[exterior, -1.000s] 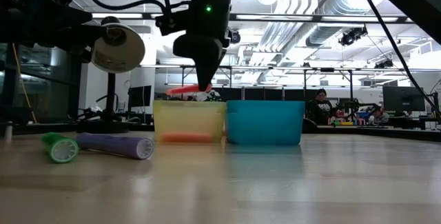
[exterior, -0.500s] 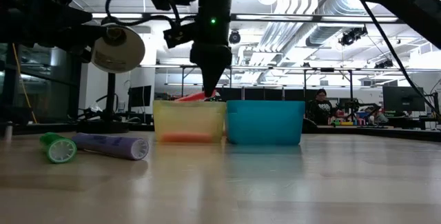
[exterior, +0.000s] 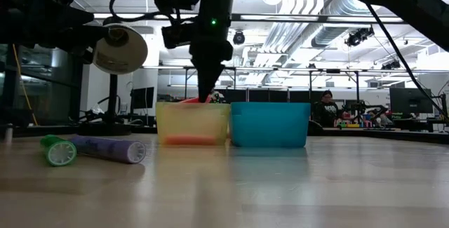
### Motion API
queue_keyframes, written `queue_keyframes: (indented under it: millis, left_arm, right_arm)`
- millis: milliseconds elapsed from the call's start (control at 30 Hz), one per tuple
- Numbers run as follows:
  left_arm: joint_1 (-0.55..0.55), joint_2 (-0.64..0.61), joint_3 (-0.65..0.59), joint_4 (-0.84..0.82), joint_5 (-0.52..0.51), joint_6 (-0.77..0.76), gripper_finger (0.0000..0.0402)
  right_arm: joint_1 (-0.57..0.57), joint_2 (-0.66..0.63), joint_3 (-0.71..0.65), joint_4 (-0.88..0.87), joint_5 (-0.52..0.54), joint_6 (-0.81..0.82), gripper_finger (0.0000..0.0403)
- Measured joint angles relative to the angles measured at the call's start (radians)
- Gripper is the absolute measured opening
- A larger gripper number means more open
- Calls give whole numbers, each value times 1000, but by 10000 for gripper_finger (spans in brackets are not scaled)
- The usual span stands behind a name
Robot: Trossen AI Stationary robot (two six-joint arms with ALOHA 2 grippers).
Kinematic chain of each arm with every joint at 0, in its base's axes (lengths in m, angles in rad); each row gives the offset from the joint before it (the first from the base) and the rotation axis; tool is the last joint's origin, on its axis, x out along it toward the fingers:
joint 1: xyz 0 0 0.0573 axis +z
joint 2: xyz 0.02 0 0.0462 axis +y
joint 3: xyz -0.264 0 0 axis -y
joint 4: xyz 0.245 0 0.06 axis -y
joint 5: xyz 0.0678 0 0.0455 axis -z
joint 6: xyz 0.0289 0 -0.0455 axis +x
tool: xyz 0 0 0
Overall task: Pick & Place Markers
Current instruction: Put the orange pen into the yellow bin
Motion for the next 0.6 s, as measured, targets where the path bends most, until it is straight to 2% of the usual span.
queue_keyframes:
  millis: [600]
  left_arm:
    - [0,0,0,0,0,0,170]
  right_arm:
    - [1,26,-2,40,-72,29,24]
